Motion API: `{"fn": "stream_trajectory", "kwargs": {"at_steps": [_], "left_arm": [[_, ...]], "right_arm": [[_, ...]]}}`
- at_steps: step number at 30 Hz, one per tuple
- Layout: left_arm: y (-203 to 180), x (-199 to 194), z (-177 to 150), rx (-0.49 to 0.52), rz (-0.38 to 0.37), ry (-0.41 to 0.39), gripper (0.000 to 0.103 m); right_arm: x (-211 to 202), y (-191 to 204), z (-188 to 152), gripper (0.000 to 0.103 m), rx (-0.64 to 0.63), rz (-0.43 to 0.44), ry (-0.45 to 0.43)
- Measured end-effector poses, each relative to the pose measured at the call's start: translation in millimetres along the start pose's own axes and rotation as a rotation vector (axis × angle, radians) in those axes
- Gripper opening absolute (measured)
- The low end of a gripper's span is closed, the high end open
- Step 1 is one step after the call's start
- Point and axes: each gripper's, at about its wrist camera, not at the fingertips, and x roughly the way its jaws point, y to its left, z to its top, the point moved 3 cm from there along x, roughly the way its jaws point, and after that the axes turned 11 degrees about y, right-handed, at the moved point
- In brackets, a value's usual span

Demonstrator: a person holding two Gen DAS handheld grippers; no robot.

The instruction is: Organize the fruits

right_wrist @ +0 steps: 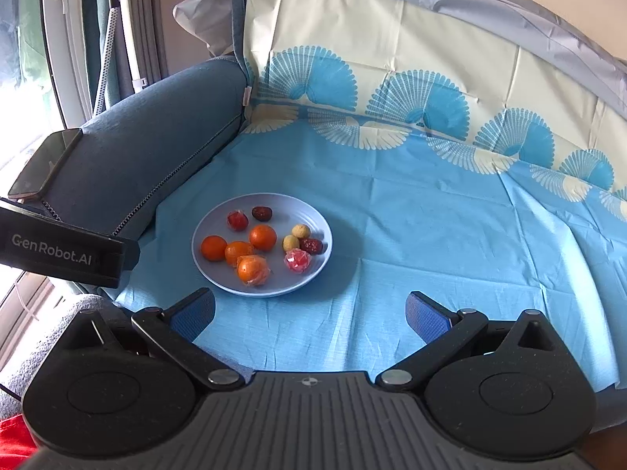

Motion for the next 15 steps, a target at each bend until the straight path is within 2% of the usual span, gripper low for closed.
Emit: {"fn": "stream_trajectory", "kwargs": {"at_steps": [15], "left_arm": [[4.0, -4.2, -0.9, -0.006, -0.002, -0.007, 0.103]], "right_arm": [[-4.3, 4.8, 0.2, 0.102, -0.011, 0.003, -0.016]]}}
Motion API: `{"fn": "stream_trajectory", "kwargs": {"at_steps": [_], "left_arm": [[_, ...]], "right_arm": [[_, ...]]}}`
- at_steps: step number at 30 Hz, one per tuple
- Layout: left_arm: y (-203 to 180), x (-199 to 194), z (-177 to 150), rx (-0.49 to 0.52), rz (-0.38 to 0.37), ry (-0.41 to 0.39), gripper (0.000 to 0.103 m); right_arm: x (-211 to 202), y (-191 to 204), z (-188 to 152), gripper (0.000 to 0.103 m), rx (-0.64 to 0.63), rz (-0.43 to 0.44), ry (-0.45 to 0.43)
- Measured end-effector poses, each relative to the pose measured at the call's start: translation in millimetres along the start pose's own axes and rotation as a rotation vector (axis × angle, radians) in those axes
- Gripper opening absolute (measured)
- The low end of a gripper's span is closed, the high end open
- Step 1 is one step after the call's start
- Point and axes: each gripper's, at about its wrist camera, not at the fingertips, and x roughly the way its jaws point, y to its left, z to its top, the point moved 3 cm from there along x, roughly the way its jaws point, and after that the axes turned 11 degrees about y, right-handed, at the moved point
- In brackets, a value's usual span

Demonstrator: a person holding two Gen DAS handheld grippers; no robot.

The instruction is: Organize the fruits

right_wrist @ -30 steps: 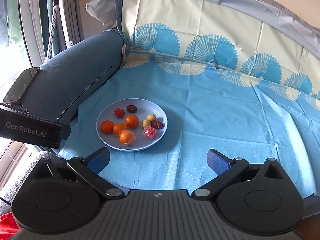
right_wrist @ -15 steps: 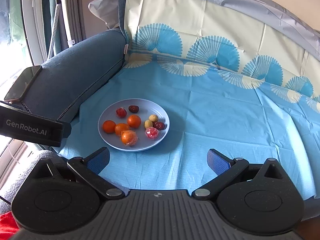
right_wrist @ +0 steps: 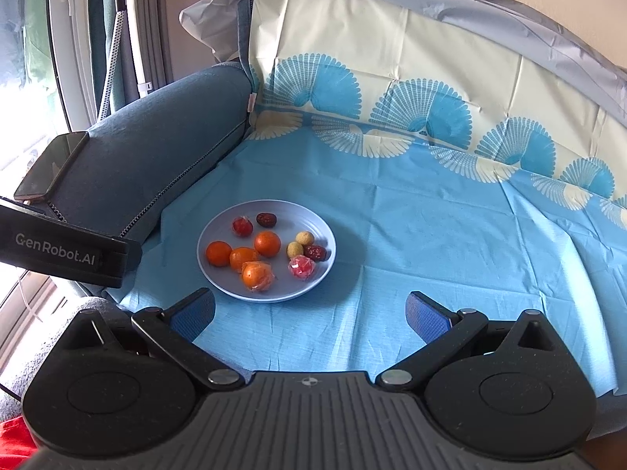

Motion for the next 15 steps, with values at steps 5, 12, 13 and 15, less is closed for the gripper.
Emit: {"fn": "stream_trajectory", "kwargs": {"at_steps": [5, 12, 13, 15], "left_arm": [[0.1, 1.3, 0.8, 0.002, 0.0, 0.007, 0.103], [-1.0, 2.9, 0.0, 0.012, 0.009, 0.008, 0.103], [-1.0, 2.6, -0.5, 0.014, 0.01, 0.006, 0.103], [-0.8, 2.9, -0.3, 0.017, 0.004, 0.013, 0.103]], "right_arm": [[0.5, -0.3, 1.4, 0.102, 0.007, -0.001, 0.0], [-0.2, 0.9, 1.7, 0.102, 0.002, 0.011, -0.005], [-0.5, 1.2, 1.9, 0.102, -0.001, 0.013, -0.007], [0.3, 1.1, 2.7, 0.102, -0.005, 0.017, -0.006]]}}
